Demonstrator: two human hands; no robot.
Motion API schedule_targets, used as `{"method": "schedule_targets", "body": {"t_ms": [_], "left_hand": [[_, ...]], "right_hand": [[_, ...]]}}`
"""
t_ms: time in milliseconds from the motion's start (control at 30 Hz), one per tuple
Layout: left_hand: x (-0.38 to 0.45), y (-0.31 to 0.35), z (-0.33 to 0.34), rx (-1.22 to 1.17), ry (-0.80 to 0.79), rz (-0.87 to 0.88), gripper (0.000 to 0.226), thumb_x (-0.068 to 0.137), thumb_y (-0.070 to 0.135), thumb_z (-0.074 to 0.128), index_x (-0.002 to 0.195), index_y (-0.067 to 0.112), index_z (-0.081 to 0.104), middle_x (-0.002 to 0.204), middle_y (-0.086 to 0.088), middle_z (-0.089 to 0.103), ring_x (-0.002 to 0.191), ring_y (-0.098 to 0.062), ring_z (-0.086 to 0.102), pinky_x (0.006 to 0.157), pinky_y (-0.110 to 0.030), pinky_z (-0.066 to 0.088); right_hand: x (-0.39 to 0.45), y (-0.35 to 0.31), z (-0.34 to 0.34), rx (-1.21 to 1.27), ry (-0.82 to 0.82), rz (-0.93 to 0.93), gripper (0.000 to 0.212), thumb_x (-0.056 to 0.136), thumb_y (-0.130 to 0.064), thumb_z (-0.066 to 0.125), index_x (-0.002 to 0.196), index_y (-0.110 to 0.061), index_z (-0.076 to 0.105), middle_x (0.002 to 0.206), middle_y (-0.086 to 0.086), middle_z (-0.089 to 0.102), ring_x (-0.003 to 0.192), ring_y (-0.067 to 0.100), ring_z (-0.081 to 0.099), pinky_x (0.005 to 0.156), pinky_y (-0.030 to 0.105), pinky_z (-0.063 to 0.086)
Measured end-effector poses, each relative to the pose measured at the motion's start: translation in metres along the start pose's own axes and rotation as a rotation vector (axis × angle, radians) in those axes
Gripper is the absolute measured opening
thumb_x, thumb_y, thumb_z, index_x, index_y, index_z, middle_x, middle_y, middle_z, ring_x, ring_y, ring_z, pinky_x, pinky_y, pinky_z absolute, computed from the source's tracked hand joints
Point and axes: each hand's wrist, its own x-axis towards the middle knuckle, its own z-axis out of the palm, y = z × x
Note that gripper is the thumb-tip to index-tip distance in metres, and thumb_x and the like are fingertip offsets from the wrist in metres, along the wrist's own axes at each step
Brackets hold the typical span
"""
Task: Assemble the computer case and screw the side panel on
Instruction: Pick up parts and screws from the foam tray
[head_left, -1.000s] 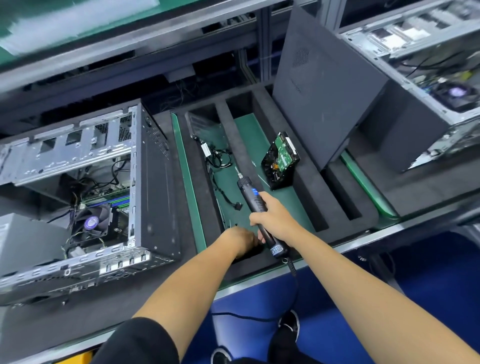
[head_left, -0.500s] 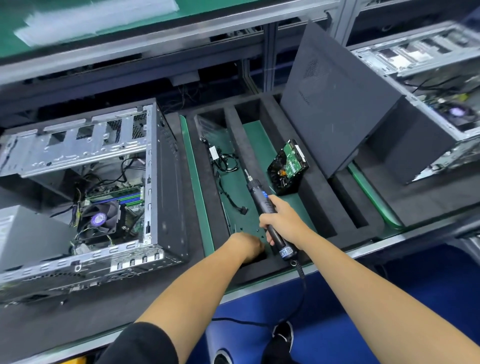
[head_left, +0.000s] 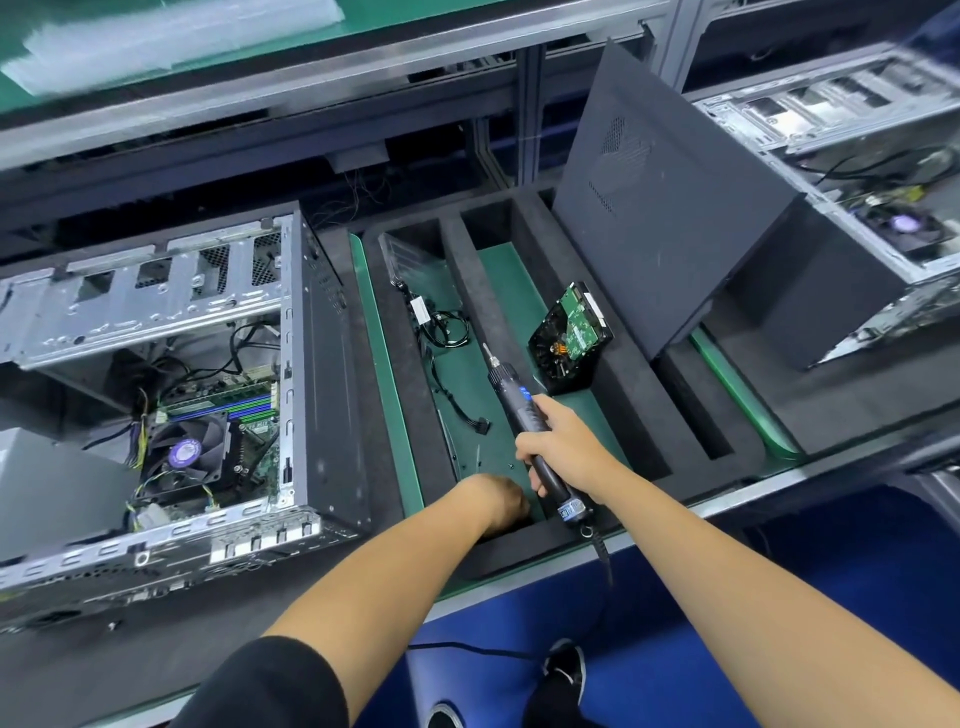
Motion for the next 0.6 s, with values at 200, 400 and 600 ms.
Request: {"method": "schedule_targets", "body": {"t_ms": [200,400,600], "left_hand": [[0.002,-0.003,0.001,-0.13,-0.047,-0.046,0.044,0.092,0.0,0.048,0.135,0.008,0.044,0.134,-0.01,0.048,0.12,-0.029,0.049,0.093,-0.036,0.043],[-0.005,-0.024,-0.009,-0.41,0.119,-0.157,0.044,0.085,0.001,0.051,0.128,0.009,0.048,0.124,-0.011,0.054,0.106,-0.028,0.056,0.087,-0.034,0.049],[-0.01,-0.053,-0.022,-0.6,0.295,-0.276,0.018,0.083,0.008,0.055,0.101,0.004,0.056,0.102,-0.014,0.062,0.082,-0.029,0.059,0.07,-0.034,0.051]], "right_hand": [[0.0,0.0,-0.002,0.003,-0.01,0.001,0.031,0.074,-0.005,0.062,0.102,-0.015,0.052,0.067,0.007,0.053,0.046,0.029,0.053,0.045,0.034,0.05],[0.0,0.0,-0.001,0.021,-0.006,0.001,0.03,0.076,-0.003,0.062,0.102,-0.015,0.051,0.064,0.007,0.055,0.045,0.028,0.052,0.044,0.033,0.048],[0.002,0.0,0.0,0.033,0.011,0.018,0.029,0.075,-0.002,0.062,0.101,-0.011,0.05,0.063,0.007,0.055,0.045,0.028,0.053,0.043,0.032,0.047]]}}
